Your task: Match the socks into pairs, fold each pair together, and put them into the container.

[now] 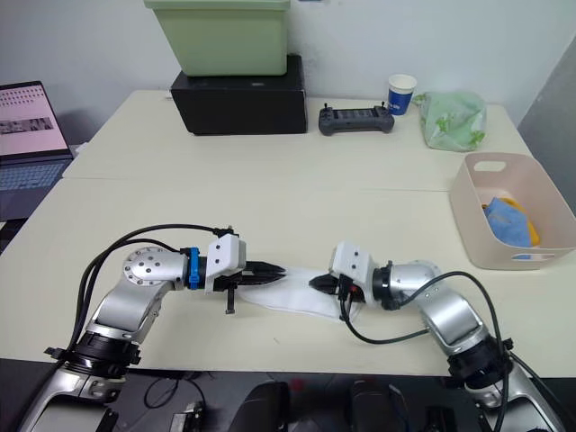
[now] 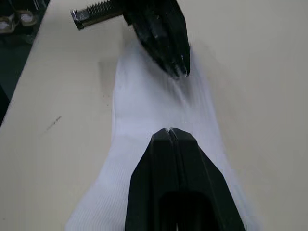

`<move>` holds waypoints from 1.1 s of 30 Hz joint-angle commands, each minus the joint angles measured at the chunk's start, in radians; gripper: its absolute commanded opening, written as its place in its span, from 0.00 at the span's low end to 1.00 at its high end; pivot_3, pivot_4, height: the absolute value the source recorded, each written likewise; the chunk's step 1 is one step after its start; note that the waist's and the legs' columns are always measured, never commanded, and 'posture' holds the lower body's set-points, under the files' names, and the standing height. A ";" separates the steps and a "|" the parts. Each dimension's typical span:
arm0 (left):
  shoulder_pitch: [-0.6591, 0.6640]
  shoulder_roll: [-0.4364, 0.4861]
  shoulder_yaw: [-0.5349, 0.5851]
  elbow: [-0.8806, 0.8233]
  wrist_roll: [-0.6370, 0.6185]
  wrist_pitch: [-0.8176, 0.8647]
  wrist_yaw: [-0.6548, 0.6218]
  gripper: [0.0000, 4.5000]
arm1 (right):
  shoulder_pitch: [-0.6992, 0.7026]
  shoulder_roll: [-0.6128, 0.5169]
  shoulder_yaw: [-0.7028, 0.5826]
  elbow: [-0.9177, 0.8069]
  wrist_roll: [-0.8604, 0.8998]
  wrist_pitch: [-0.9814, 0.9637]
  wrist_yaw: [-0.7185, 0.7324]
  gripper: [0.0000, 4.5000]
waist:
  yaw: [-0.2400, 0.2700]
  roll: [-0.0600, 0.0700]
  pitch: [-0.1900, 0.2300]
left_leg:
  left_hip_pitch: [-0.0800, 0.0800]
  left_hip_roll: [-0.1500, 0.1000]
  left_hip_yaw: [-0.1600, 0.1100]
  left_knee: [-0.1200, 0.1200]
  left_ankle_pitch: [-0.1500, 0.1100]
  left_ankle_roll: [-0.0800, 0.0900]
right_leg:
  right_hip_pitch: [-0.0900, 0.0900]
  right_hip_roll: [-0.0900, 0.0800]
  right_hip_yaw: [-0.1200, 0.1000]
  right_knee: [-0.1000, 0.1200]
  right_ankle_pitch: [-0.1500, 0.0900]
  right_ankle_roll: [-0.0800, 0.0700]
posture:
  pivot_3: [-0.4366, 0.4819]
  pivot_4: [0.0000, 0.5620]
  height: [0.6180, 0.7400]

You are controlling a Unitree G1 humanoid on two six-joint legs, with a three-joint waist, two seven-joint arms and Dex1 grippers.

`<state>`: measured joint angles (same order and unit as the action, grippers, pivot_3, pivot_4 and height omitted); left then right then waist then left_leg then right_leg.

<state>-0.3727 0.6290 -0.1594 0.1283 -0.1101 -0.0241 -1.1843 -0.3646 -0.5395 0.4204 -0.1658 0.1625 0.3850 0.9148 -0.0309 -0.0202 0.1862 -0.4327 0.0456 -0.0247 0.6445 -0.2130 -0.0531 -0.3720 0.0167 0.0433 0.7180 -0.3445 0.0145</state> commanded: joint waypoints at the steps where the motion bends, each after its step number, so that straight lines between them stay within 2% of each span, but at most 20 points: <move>1: 0.039 0.033 0.003 0.030 0.025 -0.041 0.014 0.00 | 0.037 -0.055 0.003 0.029 -0.055 -0.085 0.031 0.00 | 0.000 0.000 0.000 | 0.000 0.000 0.000 0.000 0.000 0.000 | 0.000 0.000 0.000 0.000 0.000 0.000 | 0.48 0.27 1.00; 10: 0.070 0.065 0.027 0.042 -0.018 -0.022 0.008 0.00 | 0.076 -0.163 -0.105 -0.020 -0.005 -0.102 0.110 0.00 | 0.000 0.000 -0.002 | 0.004 0.000 0.000 0.000 0.000 0.000 | 0.004 0.000 0.000 0.000 0.000 0.000 | 0.48 0.27 1.00; 12: 0.060 0.064 0.053 0.021 -0.064 0.003 -0.002 0.00 | 0.084 -0.190 -0.128 -0.037 0.013 -0.114 0.142 0.00 | 0.000 0.000 -0.002 | 0.004 0.000 0.000 0.000 0.000 0.000 | 0.004 0.000 0.000 0.000 0.000 0.000 | 0.48 0.27 1.00; 16: 0.049 0.075 0.081 -0.040 -0.137 0.060 -0.035 0.00 | 0.072 -0.142 -0.187 -0.114 0.144 -0.008 0.136 0.00 | -0.003 0.000 -0.002 | 0.003 0.000 0.000 0.000 0.000 0.000 | 0.003 0.000 0.000 0.000 0.000 0.000 | 0.48 0.27 1.00; 19: 0.064 0.104 0.064 -0.067 -0.121 0.078 -0.050 0.00 | 0.077 -0.125 -0.153 -0.137 0.129 0.018 0.135 0.00 | -0.003 0.000 -0.002 | 0.003 0.001 -0.001 -0.001 0.000 0.000 | 0.003 0.001 0.000 0.000 0.000 0.000 | 0.48 0.27 1.00; 24: 0.087 0.108 0.032 -0.046 -0.058 0.058 -0.019 0.00 | 0.104 -0.143 -0.090 -0.067 0.018 -0.049 0.126 0.00 | 0.000 0.000 -0.001 | 0.002 0.000 0.000 -0.001 0.000 0.000 | 0.003 0.000 0.000 -0.001 0.000 0.000 | 0.48 0.27 1.00; 29: 0.097 0.111 0.024 -0.006 -0.024 0.027 0.000 0.00 | 0.142 -0.224 -0.119 -0.026 -0.013 -0.117 0.166 0.00 | 0.000 0.000 -0.002 | 0.002 0.000 -0.001 -0.001 0.000 0.000 | 0.003 0.000 0.000 -0.001 0.000 0.000 | 0.48 0.27 1.00; 33: 0.125 0.100 0.086 -0.104 -0.139 0.069 -0.011 0.00 | 0.152 -0.223 -0.282 -0.178 0.230 0.125 0.139 0.00 | -0.001 0.000 -0.002 | 0.002 0.001 0.000 -0.001 0.000 0.000 | 0.003 0.000 0.000 -0.001 0.000 0.000 | 0.48 0.27 1.00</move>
<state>-0.2512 0.7296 -0.1062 0.0770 -0.2064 0.0357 -1.1915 -0.2048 -0.7642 0.2059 -0.2580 0.3024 0.4309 1.0642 -0.0321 -0.0198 0.1846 -0.4307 0.0468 -0.0254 0.6436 -0.2130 -0.0531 -0.3692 0.0166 0.0437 0.7174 -0.3446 0.0145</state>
